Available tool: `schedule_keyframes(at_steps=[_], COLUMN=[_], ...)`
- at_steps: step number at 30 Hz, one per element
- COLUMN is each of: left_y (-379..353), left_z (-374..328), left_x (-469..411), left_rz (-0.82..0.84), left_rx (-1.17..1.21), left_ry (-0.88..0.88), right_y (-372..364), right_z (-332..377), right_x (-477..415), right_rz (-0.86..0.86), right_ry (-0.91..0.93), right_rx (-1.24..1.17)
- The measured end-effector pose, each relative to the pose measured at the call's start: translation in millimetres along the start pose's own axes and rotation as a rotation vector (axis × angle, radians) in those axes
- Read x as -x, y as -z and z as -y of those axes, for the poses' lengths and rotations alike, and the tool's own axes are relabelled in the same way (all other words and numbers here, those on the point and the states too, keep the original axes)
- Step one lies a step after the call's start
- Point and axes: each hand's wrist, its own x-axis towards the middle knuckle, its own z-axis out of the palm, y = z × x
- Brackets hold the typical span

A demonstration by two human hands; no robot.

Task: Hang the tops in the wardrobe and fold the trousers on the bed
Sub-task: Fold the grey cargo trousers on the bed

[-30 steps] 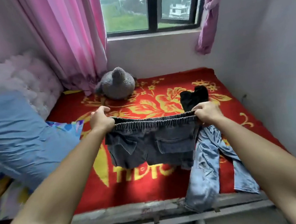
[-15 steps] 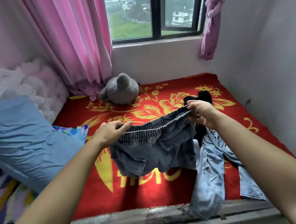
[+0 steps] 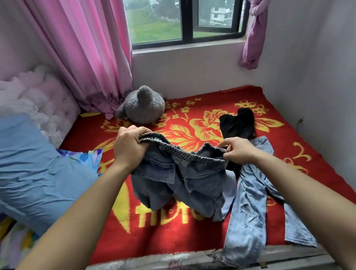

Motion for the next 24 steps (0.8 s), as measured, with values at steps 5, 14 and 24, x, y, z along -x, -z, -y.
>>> schedule_keyframes(at_steps=[5, 14, 24], left_y=[-11, -26, -36], left_z=[-27, -35, -28], left_x=[-21, -44, -61], left_rz=[-0.014, -0.05, -0.057], left_rx=[0.026, 0.238, 0.11], left_ry=[-0.051, 0.079, 0.154], right_y=[-11, -24, -41], right_z=[16, 26, 37], right_x=[-5, -13, -33], right_rz=[0.014, 0.64, 0.372], right_ry=[0.111, 0.126, 0.118], right_rx=[0.013, -0.316, -0.328])
